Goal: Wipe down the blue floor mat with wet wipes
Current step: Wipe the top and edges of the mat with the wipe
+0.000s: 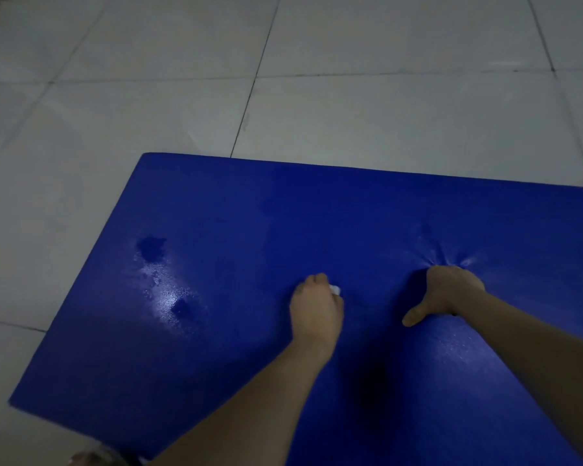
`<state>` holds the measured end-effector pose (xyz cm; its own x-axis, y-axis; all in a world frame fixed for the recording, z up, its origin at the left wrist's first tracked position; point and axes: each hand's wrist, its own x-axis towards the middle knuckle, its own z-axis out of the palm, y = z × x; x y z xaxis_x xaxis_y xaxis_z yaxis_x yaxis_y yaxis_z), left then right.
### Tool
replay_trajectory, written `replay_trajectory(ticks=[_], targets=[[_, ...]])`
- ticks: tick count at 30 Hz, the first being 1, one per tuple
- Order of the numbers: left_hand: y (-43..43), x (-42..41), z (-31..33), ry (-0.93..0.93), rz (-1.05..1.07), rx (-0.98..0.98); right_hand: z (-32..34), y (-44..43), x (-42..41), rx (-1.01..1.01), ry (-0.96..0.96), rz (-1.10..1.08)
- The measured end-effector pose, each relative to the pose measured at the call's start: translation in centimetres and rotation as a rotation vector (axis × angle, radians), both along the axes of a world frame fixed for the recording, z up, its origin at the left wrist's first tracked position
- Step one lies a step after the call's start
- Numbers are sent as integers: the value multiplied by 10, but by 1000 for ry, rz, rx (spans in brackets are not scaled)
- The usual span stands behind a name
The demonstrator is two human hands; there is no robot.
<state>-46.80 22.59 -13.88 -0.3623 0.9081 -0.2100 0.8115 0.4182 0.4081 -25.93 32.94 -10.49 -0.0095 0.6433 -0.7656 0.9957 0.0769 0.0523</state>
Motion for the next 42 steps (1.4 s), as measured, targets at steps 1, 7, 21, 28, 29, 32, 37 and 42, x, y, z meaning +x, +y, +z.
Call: replay_trajectory(ticks=[1, 7, 21, 28, 29, 32, 37, 42], targets=[[-2, 21, 2, -13, -60, 12, 0, 0, 0, 11, 0, 2], [-10, 98, -1, -30, -410, -27, -3, -4, 1, 67, -17, 16], [-30, -94, -11, 222, 3, 57, 3, -1, 0, -13, -5, -39], [-30, -56, 0, 119, 50, -7, -2, -43, 2, 26, 71, -106], [-34, -41, 2, 99, 18, -14, 0, -61, -3, 25, 98, -138], [-45, 16, 3, 49, -122, -6, 1, -116, -4, 29, 192, -372], [-60, 82, -4, 26, -261, 20, 0, -188, 14, 0, 56, -362], [-55, 48, 6, 152, -382, -6, 6, -177, 16, -30, 8, -267]])
